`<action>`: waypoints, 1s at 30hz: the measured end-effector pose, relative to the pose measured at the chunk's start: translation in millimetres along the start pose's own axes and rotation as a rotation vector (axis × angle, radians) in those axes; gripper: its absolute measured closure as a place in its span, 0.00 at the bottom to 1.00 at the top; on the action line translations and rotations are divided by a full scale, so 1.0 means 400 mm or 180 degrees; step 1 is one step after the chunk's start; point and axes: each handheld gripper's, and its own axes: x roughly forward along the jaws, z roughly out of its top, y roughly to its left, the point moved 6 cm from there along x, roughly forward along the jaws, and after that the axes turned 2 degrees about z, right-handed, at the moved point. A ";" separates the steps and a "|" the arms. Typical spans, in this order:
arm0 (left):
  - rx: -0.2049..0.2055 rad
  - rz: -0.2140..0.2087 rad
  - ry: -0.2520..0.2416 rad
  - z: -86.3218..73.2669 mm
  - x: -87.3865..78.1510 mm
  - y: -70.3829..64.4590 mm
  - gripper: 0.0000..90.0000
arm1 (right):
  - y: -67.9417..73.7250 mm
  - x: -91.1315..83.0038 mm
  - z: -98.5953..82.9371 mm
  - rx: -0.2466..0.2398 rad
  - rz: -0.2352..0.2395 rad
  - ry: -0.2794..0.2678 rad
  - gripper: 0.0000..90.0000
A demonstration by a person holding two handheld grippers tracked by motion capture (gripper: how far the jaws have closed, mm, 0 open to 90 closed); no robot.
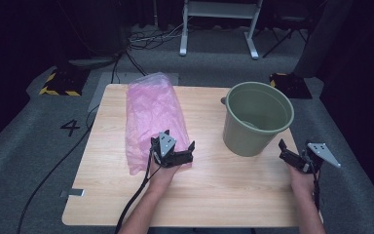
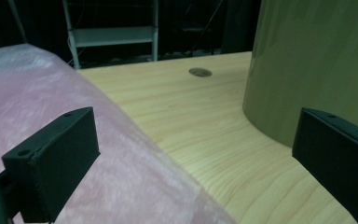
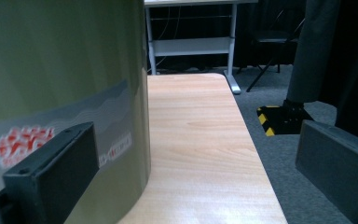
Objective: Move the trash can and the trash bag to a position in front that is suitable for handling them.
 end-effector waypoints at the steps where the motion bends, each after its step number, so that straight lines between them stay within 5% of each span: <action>1: 0.0065 0.0000 0.0027 0.015 0.016 -0.009 0.00 | -0.003 0.008 0.003 -0.0008 -0.0003 -0.0020 0.00; 5: 0.0293 0.0143 -0.0024 0.044 0.048 -0.023 0.00 | -0.013 0.024 0.003 0.0027 -0.0034 -0.0011 0.00; 9: 0.0337 0.0136 -0.0053 0.064 0.091 -0.037 0.00 | -0.025 0.040 0.010 0.0012 -0.0054 -0.0014 0.00; 12: 0.0315 0.0098 -0.0007 0.070 0.118 -0.046 0.01 | -0.035 0.051 0.017 -0.0033 -0.0067 0.0000 0.00; 16: 0.0105 0.0001 0.0061 0.076 0.173 -0.060 0.02 | -0.048 0.061 0.023 0.0016 -0.0053 0.0050 0.00; 26: 0.0232 0.0052 0.0141 0.127 0.284 -0.081 0.02 | -0.056 0.098 0.050 -0.0247 -0.0065 -0.0003 0.00; 30: 0.0222 -0.0081 0.0046 0.156 0.313 -0.095 0.00 | -0.056 0.112 0.063 -0.0254 0.0004 -0.0113 0.00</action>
